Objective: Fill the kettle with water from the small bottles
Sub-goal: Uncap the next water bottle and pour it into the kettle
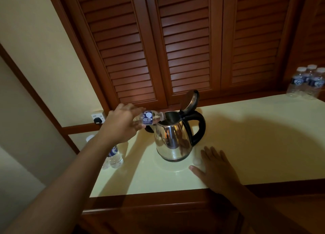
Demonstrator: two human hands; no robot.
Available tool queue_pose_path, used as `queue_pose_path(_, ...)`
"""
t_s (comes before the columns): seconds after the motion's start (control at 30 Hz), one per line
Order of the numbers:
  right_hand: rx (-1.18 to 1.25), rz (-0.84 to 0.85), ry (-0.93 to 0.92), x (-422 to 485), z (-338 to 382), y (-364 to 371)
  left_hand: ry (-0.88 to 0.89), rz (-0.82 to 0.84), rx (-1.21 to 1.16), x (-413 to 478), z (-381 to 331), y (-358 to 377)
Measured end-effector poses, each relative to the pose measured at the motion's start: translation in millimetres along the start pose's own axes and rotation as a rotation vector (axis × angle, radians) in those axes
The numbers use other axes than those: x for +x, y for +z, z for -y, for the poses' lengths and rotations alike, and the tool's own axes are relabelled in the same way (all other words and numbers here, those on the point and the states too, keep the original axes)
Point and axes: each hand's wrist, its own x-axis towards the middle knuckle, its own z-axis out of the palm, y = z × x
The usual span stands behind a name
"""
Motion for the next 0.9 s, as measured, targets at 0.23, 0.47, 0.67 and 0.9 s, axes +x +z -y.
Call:
queue_pose_path(0.23, 0.031, -0.024, -0.018, -0.4, -1.9, 1.7, 0.042, -0.075, 0.162, 5.5, -12.4, -0.8)
queue_pose_path(0.47, 0.066, -0.037, -0.034, -0.7, -3.3, -1.9, 0.089, -0.142, 0.272, 8.2, -16.7, 2.8)
queue_pose_path(0.67, 0.087, -0.038, -0.043, -0.4, -3.7, -0.3, 0.126, -0.155, 0.348, 11.2, -17.2, 0.5)
queue_pose_path(0.9, 0.107, -0.062, -0.055, -2.0, -3.2, 0.4, 0.155, -0.147, 0.404, 13.7, -23.7, 2.1)
